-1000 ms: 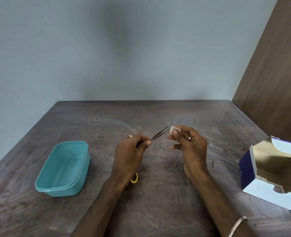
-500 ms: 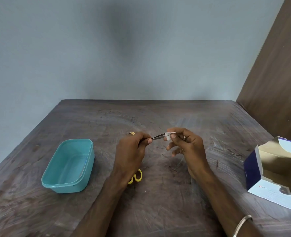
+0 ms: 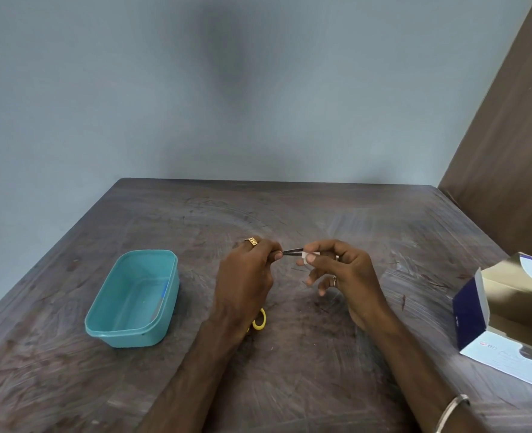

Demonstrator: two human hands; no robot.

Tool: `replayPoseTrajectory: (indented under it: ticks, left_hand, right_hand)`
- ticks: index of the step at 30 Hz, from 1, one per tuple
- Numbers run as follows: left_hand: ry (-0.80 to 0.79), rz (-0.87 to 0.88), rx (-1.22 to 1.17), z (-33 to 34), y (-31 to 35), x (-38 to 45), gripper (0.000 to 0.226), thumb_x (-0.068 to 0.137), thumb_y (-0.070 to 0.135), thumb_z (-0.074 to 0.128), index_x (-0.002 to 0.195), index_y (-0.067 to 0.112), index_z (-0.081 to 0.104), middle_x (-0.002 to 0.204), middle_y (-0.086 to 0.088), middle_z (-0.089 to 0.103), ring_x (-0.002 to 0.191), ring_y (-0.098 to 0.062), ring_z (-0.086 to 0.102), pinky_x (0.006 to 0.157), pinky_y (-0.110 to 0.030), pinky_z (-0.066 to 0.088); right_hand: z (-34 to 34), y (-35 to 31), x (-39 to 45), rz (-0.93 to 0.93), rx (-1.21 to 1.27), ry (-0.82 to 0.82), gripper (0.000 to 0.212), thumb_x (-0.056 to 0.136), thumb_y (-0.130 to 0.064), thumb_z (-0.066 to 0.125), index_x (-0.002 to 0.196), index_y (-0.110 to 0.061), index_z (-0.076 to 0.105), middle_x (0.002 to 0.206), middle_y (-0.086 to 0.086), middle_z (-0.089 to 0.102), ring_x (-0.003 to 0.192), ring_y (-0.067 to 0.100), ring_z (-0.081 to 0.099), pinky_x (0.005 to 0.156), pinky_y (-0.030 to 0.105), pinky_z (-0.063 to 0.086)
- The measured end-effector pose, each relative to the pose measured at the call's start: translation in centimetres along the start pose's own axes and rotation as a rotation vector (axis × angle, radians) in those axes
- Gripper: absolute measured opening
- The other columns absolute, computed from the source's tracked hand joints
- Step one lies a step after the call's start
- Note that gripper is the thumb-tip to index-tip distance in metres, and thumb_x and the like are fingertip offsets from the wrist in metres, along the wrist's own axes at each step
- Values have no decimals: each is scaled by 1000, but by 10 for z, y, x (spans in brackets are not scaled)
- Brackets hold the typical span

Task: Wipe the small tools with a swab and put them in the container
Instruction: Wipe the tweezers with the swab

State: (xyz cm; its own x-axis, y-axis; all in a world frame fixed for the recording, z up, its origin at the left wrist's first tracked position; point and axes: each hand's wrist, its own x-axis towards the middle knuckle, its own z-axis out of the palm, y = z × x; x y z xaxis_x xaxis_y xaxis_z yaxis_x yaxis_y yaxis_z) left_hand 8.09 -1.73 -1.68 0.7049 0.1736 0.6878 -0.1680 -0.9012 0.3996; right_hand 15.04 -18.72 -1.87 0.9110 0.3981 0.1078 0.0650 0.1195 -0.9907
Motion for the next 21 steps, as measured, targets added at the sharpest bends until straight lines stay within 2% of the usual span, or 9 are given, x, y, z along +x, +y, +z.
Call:
replayPoseTrajectory:
  ticks: [6,10,17,21]
  left_hand:
    - [28,-7,-3,-3,-2,0,12,80,1,77,84,10,73,72,-2,67,65,-18,61,52,-30,50]
    - [18,-28,7,-1,-3,-1,14,79,-1,78,83,12,72,70,0,66,65,-16,60,53,-24,43]
    - [36,-34,-8,-2,-1,-1,13,78,-1,79,83,10,73,71,-2,68,64,-17,62,55,-23,42]
    - [46,-28,-11,0,-4,-2,12,81,0,76,83,10,72,72,-1,68,65,-18,62,52,-33,52]
  right_hand:
    - [1,0,0,-39,-63,-15,15,85,-9,75,99,-8,68,94,8,79,56,24,70,44,28,46]
    - [0,2,1,-71,-115,41,13,79,-8,80,91,-5,74,86,7,78,58,24,69,44,28,47]
    - [1,2,1,-41,-5,49,11,79,0,77,89,-3,76,73,8,76,48,18,63,41,27,48]
    - [1,2,1,-20,-18,47,12,79,0,77,90,-4,77,72,10,75,47,20,62,40,26,47]
